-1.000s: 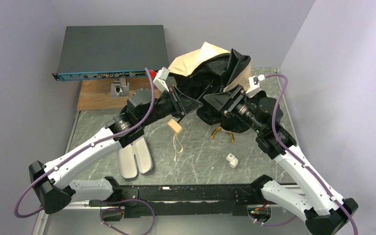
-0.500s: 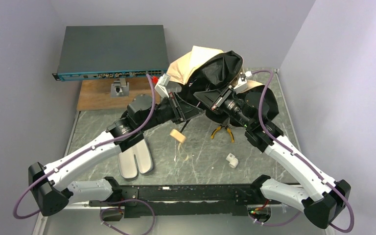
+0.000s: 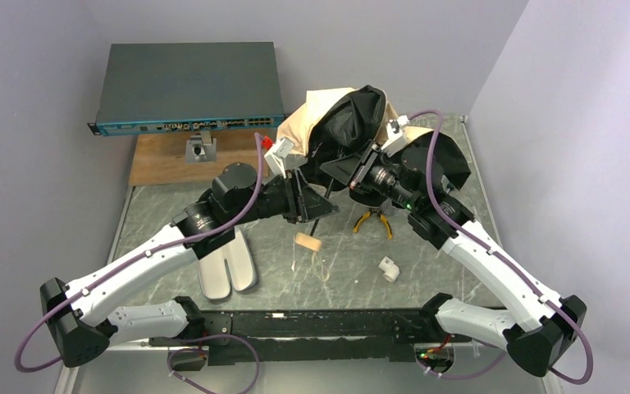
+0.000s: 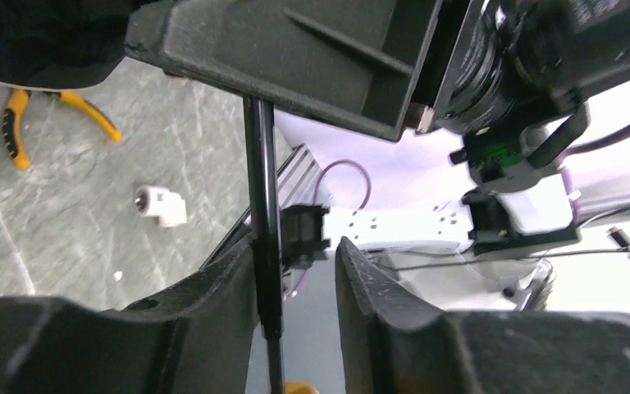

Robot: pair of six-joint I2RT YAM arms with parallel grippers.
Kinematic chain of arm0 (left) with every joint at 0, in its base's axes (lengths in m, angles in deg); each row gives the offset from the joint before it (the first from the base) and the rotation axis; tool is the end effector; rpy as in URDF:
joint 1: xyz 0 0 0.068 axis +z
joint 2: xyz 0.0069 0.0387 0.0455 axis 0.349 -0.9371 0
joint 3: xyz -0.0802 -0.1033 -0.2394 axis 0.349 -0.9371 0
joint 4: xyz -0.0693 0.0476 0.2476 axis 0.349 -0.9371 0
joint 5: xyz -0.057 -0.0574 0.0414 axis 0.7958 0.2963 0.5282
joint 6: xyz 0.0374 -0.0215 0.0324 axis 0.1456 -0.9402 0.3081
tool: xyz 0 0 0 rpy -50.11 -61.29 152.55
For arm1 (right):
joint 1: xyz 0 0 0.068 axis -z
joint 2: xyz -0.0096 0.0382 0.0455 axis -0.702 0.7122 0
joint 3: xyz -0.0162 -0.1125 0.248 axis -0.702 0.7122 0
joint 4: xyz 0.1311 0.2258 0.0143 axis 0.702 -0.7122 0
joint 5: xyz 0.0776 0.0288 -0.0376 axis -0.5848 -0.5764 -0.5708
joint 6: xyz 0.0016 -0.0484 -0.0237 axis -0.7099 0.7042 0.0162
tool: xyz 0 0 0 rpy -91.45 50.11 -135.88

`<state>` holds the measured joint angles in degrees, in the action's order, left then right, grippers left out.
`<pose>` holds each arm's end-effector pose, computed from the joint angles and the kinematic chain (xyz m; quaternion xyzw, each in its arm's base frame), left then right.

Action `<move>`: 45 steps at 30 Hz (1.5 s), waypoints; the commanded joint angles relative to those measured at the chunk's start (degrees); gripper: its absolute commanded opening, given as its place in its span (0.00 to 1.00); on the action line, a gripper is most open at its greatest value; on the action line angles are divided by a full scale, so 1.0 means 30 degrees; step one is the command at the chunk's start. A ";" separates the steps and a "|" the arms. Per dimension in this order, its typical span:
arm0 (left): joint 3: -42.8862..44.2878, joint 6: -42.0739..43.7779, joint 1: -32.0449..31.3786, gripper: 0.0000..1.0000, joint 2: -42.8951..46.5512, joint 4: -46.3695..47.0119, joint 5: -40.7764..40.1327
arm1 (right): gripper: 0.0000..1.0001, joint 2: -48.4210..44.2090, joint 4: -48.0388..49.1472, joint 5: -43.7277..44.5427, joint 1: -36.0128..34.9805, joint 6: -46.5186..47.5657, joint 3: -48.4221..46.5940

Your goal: Open the umbrella

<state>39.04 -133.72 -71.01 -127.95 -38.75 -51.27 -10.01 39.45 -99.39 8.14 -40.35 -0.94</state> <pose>0.1528 -0.2027 0.3906 0.0756 0.7365 -0.5950 0.3129 0.1899 0.1484 0.3948 0.0611 0.7330 0.5322 0.4192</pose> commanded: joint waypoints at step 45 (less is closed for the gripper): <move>-0.1529 -0.2506 -0.2606 0.00 -0.0810 0.5351 -0.3833 | 0.38 -0.2153 -0.5206 0.1297 -0.0061 0.1445 -0.0958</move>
<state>29.95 -142.97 -77.61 -129.90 -30.97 -60.00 -17.35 26.40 -96.31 8.01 -34.08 -3.47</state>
